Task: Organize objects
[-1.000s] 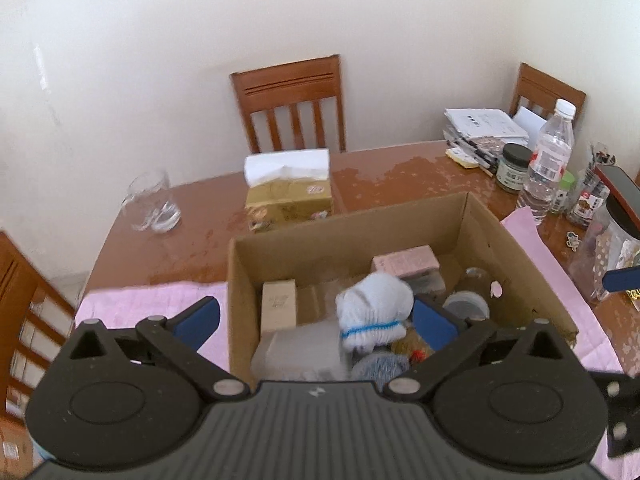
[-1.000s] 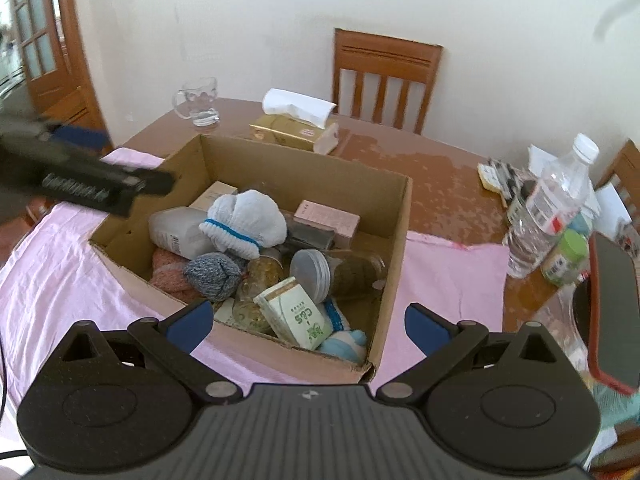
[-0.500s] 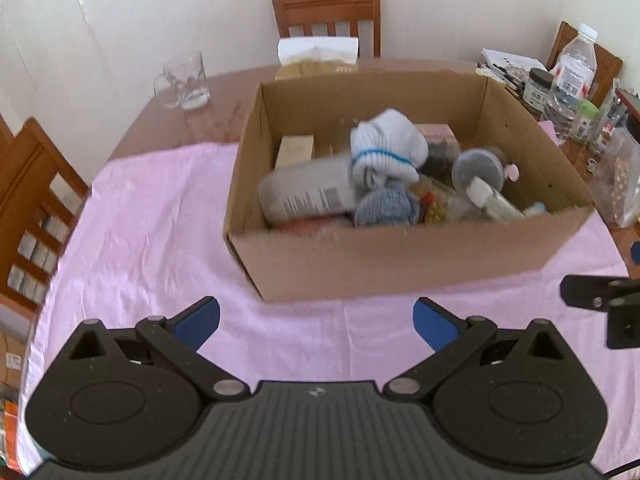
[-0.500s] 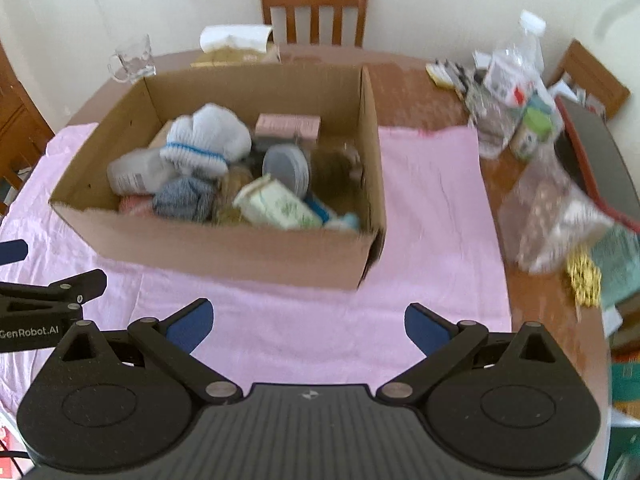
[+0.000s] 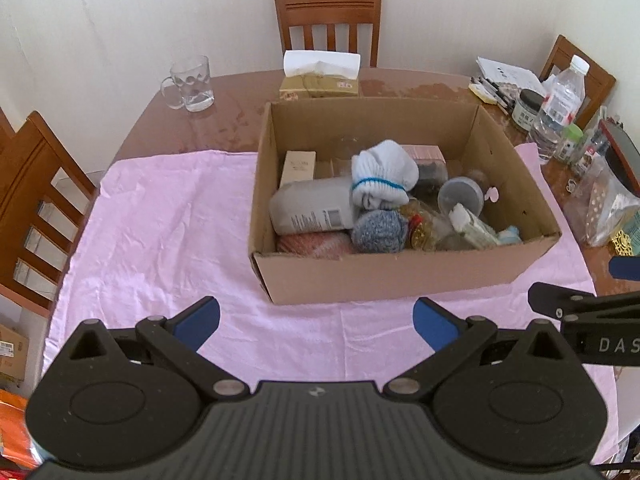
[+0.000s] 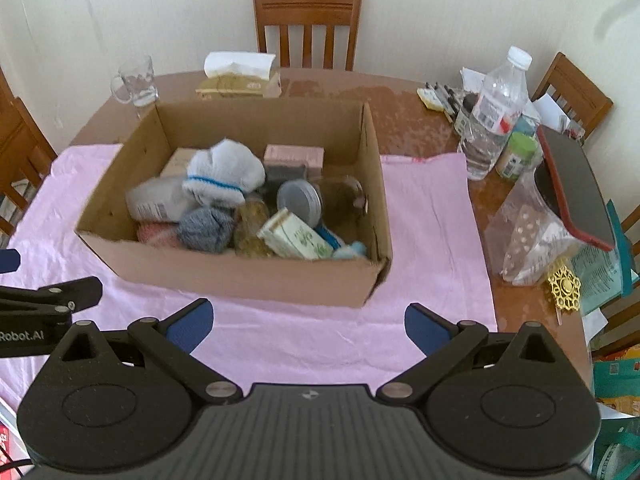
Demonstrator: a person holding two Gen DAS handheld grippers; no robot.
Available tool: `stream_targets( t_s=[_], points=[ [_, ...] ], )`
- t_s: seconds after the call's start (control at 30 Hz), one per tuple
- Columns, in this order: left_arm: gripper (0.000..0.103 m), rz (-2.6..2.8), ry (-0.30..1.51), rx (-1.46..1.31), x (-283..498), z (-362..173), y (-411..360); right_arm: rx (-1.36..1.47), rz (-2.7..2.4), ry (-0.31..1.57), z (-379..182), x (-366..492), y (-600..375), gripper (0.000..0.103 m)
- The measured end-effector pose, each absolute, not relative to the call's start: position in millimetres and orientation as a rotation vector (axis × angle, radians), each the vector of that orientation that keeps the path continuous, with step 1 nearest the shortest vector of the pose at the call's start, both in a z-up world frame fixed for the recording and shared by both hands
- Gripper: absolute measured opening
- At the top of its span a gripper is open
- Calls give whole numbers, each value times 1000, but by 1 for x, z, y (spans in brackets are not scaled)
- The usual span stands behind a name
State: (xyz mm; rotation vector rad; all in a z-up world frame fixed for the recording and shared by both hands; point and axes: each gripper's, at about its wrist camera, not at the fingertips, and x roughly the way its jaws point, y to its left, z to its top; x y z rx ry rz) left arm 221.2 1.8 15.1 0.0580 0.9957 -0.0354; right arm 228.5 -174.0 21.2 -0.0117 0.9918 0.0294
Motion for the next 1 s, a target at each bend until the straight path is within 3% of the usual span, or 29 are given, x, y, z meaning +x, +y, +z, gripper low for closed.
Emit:
stream_targets(
  t_s=[1.0],
  points=[
    [102, -8, 1014, 108, 245, 20, -16, 33, 16, 1019, 20, 254, -188, 103]
  ],
)
